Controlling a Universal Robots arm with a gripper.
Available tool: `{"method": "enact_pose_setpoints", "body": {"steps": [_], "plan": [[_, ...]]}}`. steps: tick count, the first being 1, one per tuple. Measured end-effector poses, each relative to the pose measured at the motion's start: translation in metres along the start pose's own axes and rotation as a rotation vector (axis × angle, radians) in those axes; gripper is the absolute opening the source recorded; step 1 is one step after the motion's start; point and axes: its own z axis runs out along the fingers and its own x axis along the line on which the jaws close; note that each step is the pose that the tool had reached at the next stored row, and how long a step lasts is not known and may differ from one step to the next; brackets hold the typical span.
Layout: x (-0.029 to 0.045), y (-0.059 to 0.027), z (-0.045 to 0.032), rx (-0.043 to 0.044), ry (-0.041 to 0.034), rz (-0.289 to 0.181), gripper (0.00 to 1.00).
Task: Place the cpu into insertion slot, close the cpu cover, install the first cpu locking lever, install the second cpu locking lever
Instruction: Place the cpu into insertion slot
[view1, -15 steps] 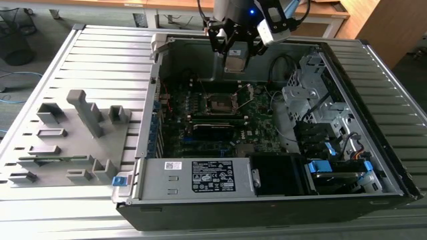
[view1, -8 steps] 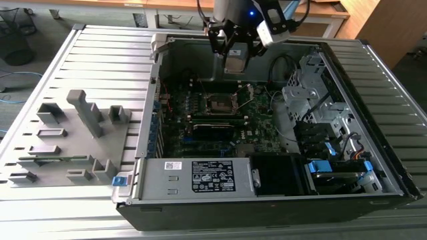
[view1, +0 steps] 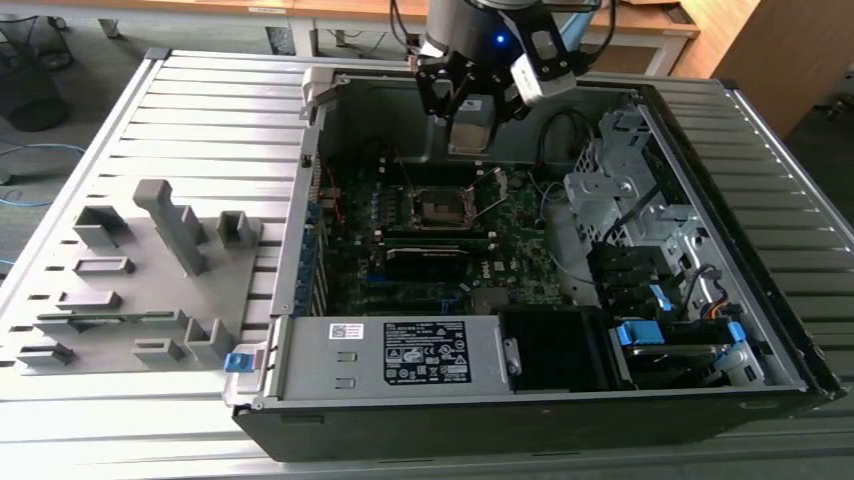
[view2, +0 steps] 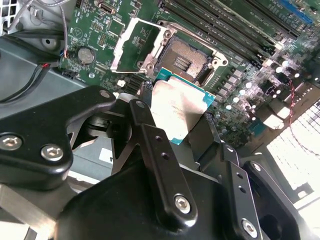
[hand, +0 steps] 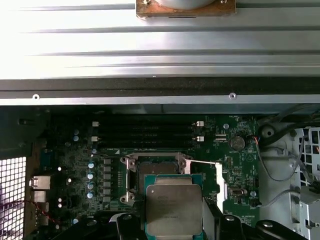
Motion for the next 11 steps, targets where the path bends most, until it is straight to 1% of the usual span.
{"method": "enact_pose_setpoints", "body": {"steps": [8, 11], "plan": [[0.0024, -0.0005, 0.0051, 0.0, -0.0062, 0.0, 0.54], [0.004, -0.0012, 0.0072, -0.0002, -0.0135, -0.001, 0.54]]}}
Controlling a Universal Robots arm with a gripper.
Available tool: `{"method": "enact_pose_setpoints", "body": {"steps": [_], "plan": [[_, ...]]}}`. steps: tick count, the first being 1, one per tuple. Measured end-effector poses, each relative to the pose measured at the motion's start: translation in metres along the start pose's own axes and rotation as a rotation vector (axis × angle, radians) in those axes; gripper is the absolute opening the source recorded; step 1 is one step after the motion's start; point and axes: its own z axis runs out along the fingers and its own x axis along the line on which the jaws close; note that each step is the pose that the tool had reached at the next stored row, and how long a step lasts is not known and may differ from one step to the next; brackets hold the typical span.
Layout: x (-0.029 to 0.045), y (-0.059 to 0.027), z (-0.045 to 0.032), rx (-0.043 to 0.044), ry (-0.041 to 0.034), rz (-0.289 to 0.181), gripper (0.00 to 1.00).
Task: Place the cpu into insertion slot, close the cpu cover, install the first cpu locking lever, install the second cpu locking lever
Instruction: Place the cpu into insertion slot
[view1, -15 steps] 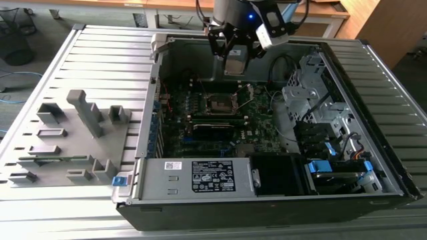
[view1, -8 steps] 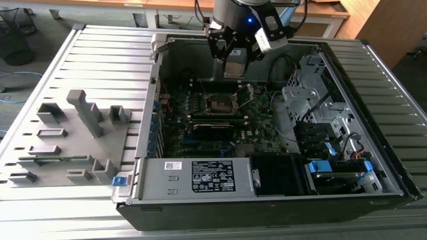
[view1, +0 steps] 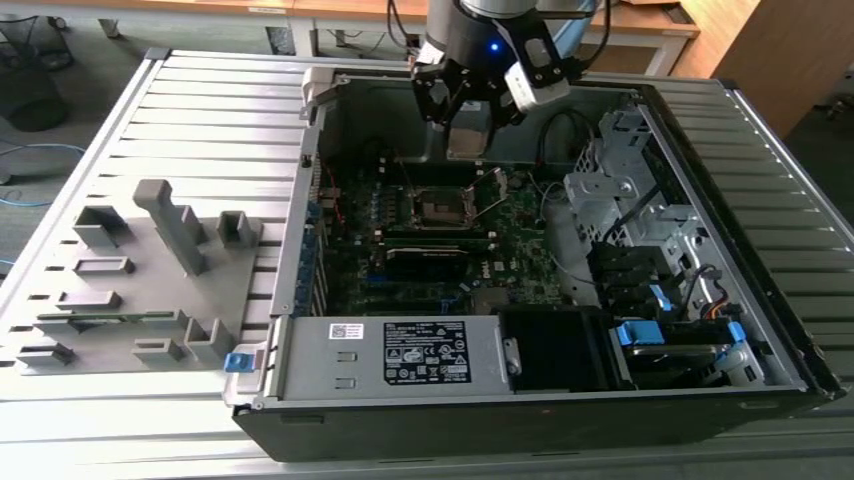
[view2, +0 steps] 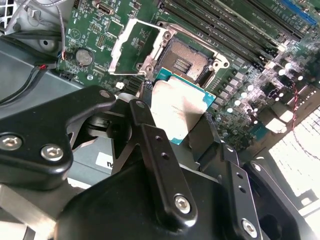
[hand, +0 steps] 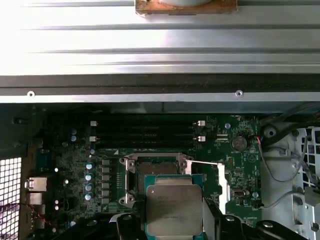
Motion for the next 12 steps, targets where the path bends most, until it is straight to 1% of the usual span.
{"method": "enact_pose_setpoints", "body": {"steps": [5, 9, 12], "plan": [[0.0045, -0.0025, 0.0035, -0.0005, -0.0142, -0.001, 0.54], [0.0092, -0.0036, 0.0047, -0.0004, -0.02, -0.002, 0.54], [0.0125, -0.0041, 0.0056, 0.0, -0.0223, -0.002, 0.54]]}}
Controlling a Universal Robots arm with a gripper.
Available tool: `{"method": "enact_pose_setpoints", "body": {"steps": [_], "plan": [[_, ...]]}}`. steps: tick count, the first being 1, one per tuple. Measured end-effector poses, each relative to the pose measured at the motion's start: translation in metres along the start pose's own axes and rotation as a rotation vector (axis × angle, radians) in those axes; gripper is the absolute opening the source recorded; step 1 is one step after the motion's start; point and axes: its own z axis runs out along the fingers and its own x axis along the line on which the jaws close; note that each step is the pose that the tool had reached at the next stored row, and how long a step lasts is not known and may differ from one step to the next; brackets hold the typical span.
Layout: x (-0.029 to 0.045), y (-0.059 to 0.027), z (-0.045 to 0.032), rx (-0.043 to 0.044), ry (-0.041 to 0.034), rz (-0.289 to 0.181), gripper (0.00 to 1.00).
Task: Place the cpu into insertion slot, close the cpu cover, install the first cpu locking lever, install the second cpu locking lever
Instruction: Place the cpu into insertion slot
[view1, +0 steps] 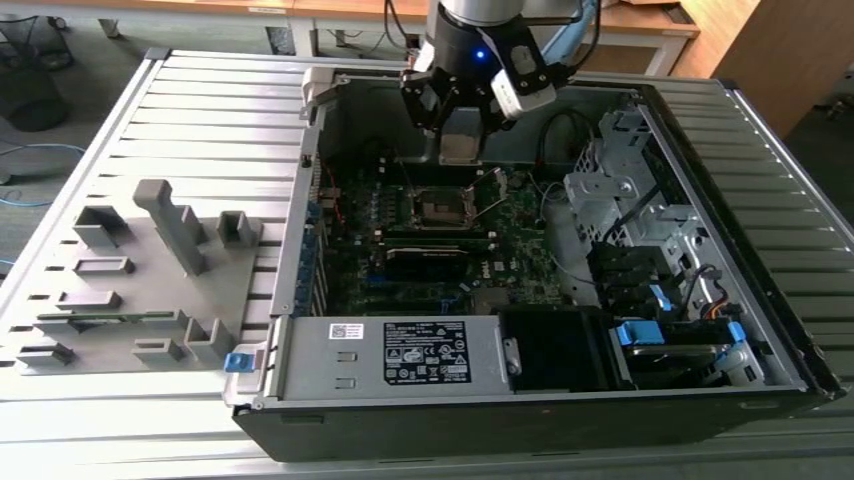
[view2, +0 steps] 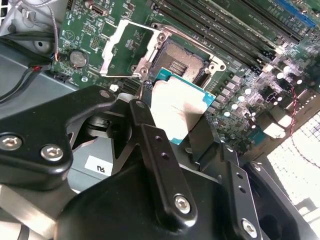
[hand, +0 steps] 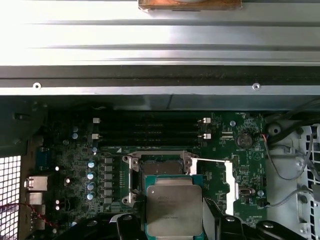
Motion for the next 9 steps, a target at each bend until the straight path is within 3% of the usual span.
{"method": "enact_pose_setpoints", "body": {"steps": [9], "plan": [[0.0007, 0.0, 0.0005, 0.0014, -0.0015, 0.012, 0.54]]}}
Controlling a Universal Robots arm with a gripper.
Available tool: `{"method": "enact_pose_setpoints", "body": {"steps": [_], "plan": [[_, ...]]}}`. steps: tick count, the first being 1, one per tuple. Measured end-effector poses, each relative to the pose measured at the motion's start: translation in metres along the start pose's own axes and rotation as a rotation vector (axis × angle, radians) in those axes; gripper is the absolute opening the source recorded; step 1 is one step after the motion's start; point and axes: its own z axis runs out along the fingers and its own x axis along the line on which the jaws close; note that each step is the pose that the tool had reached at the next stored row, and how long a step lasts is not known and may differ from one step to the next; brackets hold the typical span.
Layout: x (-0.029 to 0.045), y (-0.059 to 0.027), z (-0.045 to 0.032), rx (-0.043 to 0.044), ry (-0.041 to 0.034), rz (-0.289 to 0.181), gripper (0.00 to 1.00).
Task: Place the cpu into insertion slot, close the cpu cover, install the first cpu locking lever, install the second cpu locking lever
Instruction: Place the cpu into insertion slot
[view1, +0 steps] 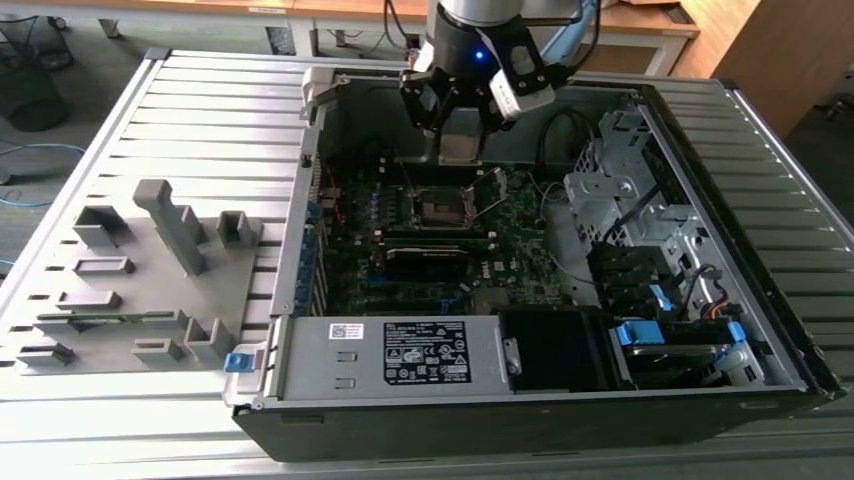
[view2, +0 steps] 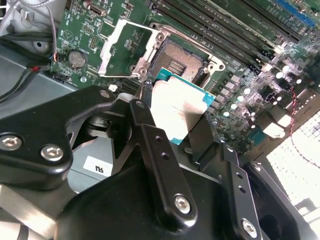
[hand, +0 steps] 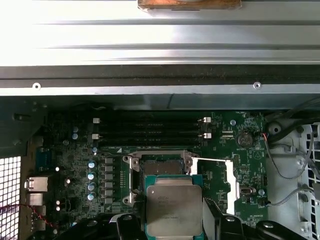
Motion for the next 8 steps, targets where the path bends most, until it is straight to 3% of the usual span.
{"method": "enact_pose_setpoints", "body": {"steps": [6, 8], "plan": [[0.0, -0.0002, 0.0015, 0.0029, -0.0072, 0.081, 0.54], [0.0001, -0.0002, 0.0015, 0.0033, -0.0078, 0.089, 0.54]]}}
